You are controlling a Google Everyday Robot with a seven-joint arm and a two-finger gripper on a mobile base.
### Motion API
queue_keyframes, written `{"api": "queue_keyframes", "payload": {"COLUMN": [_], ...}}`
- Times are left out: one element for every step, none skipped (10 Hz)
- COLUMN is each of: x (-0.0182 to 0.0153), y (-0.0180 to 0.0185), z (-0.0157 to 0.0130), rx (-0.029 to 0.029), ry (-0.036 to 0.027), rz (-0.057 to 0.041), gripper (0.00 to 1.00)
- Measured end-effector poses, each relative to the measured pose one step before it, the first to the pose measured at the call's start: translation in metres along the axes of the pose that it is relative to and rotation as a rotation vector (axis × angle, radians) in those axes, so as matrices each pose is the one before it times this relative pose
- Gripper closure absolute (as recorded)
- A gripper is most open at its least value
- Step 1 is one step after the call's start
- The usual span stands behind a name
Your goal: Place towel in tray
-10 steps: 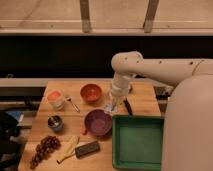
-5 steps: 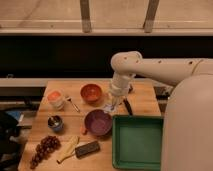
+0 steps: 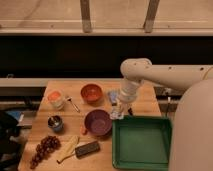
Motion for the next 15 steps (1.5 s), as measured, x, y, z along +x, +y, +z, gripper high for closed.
{"api": "queue_keyframes", "payload": {"x": [0.01373, 0.01038, 0.01078, 0.00993, 0.00769, 0.00479, 0.00184, -0.00017, -0.00137, -0.00283, -0.0016, -0.00045, -0.00078, 0.00017, 0.00095], "y": [-0.01466, -0.01049, -0.0069, -0.00259, 0.00001, -0.00073, -0.0002, 0.00051, 0.00206, 0.00343, -0.00196, -0.00359, -0.0007, -0.00143, -0.00255], "z": [0.00636, 0.00488, 0.00698, 0.00917, 0.01041, 0.00885, 0.00608, 0.00421, 0.00252, 0.00269, -0.00267, -0.00415, -0.00295, -0.00468, -0.00364], "rx": [-0.00617, -0.00704, -0.00555, -0.01412, -0.01234, -0.01553, -0.01772, -0.01216, -0.00736, -0.00988, -0.011, -0.0062, -0.0033, -0.00437, -0.00563], "ry": [0.01811, 0.01435, 0.02081, 0.02636, 0.02837, 0.02168, 0.0118, 0.00663, 0.00363, 0.00089, -0.00899, -0.01081, -0.00868, -0.02376, -0.02702], "rz": [0.03252, 0.02839, 0.02461, 0.01791, 0.01039, 0.01088, 0.00209, -0.00073, -0.00255, -0.00239, 0.00571, 0.00642, 0.00149, 0.00516, 0.00682], "gripper": [1.0, 1.0, 1.0, 0.98, 0.9, 0.81, 0.7, 0.61, 0.53, 0.4, 0.3, 0.24, 0.23, 0.23, 0.23]}}
